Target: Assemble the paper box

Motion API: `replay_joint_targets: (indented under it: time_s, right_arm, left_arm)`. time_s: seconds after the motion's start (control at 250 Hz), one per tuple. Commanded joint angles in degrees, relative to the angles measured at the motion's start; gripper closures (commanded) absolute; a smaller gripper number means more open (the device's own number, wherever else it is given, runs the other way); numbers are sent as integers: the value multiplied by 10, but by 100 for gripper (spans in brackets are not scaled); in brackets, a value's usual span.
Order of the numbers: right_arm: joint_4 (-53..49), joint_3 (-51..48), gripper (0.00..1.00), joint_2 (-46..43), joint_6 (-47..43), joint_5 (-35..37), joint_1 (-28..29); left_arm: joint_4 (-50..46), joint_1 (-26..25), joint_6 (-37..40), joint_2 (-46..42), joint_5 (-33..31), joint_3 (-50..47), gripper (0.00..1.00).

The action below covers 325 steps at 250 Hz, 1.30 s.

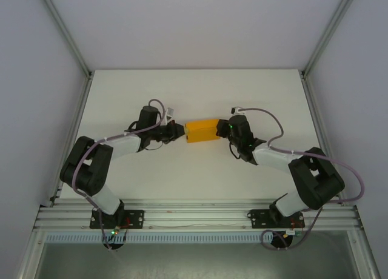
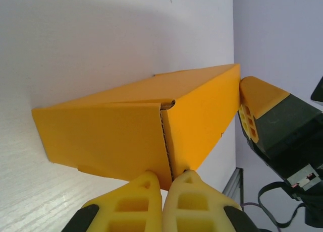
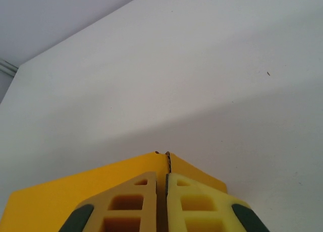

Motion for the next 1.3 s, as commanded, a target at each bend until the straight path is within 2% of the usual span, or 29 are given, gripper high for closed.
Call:
replay_joint_targets:
  time_s: [0.0, 0.104, 0.16, 0.224, 0.312, 0.348, 0.428, 0.448, 0.496, 0.548, 0.572, 0.648, 0.684, 0.695, 0.807, 0.911, 1.087, 1.199, 1.295]
  right_arm:
    - [-133, -32, 97, 30, -6, -42, 6]
    - [-166, 7, 91, 22, -18, -53, 6]
    - [-198, 38, 87, 15, -25, -47, 6]
    - [-232, 78, 81, 8, -39, -43, 6]
    - [-268, 129, 78, -1, -56, -21, 6]
    - [-277, 149, 75, -3, -65, -12, 6]
    - [-293, 188, 58, -5, -88, 0, 6]
    - [-297, 198, 57, -6, -95, 1, 6]
    - [-306, 218, 56, -6, -110, 2, 6]
    - [-313, 235, 52, -8, -128, 2, 6]
    - [-313, 240, 48, -9, -144, -4, 6]
    - [-326, 257, 24, -11, -248, -66, 6]
    - [-345, 265, 3, -12, -325, -113, 6]
    - [-353, 267, 0, -12, -351, -129, 6]
    - [-452, 287, 0, 1, -618, -219, 6]
    - [-526, 328, 0, 40, -760, -214, 6]
    - [-638, 433, 0, 139, -860, -162, 6]
    - [-706, 502, 2, 200, -879, -156, 10]
    - [-730, 529, 5, 236, -886, -101, 26]
  left_arm:
    - [-81, -5, -24, 39, -25, -26, 100]
    - [-138, -5, -3, 26, -32, 16, 100]
    - [-176, -6, 17, 17, -37, 51, 83]
    - [-227, -5, 44, 1, -61, 95, 78]
    - [-292, -6, 84, -22, -106, 149, 65]
    - [-313, -6, 99, -30, -128, 168, 58]
    - [-345, -6, 122, -44, -162, 204, 38]
    - [-352, -6, 127, -48, -164, 212, 30]
    - [-361, -6, 136, -55, -178, 225, 19]
    - [-370, -6, 151, -63, -192, 232, 1]
    - [-376, -6, 155, -67, -206, 236, 0]
    - [-406, -5, 169, -77, -270, 249, 0]
    - [-422, -5, 171, -82, -318, 254, 0]
    - [-424, -5, 172, -85, -335, 255, 0]
    - [-438, -4, 178, -110, -455, 243, 0]
    - [-440, -5, 182, -127, -490, 228, 0]
    - [-449, -5, 182, -145, -512, 203, 0]
    - [-458, -5, 182, -152, -521, 192, 0]
    - [-463, -4, 183, -159, -524, 185, 0]
